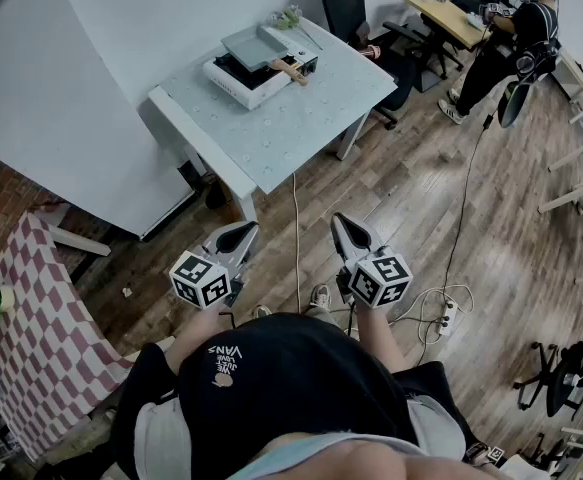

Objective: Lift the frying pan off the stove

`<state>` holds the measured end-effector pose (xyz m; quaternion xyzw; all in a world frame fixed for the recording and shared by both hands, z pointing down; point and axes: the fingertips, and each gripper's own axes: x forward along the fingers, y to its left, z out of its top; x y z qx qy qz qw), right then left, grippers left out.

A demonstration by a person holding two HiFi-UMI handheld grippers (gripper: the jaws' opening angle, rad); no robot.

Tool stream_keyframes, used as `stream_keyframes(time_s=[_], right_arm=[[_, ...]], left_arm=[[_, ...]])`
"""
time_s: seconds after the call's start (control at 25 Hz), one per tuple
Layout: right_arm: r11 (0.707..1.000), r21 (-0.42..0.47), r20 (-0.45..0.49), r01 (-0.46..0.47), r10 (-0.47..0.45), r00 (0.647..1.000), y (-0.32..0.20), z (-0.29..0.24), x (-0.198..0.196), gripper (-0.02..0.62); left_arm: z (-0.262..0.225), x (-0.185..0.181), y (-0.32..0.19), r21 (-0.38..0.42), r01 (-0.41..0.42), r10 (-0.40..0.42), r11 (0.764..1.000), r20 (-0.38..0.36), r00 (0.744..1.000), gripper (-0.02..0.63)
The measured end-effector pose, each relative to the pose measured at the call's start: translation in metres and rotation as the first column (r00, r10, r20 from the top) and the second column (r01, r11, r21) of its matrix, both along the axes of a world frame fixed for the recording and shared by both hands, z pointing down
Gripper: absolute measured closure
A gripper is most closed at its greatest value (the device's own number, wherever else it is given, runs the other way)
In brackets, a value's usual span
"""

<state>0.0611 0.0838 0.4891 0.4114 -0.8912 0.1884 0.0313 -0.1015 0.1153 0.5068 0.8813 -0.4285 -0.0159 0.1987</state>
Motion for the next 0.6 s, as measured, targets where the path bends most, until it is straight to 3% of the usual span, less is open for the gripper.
stream_keyframes(time_s=[0.32,0.44,0.48,0.52,0.6], right_arm=[[0.998,0.022,-0.01,0.061,-0.06,0.998,-0.023,-0.002,0.021,0.591],[0.997,0.027,0.061,0.077,-0.078,0.995,-0.04,-0.007,0.031,0.591],[0.997,0.014,0.085,0.082,-0.083,0.993,-0.047,-0.007,0.035,0.549],[0.996,0.0,0.095,0.092,-0.091,0.991,-0.053,-0.006,0.039,0.49],[0.993,-0.017,0.086,0.12,-0.118,0.989,-0.063,-0.003,0.047,0.447]], left_arm=[[-0.006,0.032,-0.022,0.022,0.038,-0.038,0.999,-0.011,0.999,0.604],[-0.012,0.047,-0.035,0.044,0.051,-0.049,0.998,-0.042,0.998,0.602],[-0.014,0.051,-0.04,0.04,0.065,-0.062,0.997,-0.062,0.996,0.59],[-0.014,0.055,-0.046,0.03,0.084,-0.082,0.996,-0.086,0.993,0.565],[-0.014,0.061,-0.059,0.001,0.126,-0.125,0.992,-0.13,0.984,0.415]])
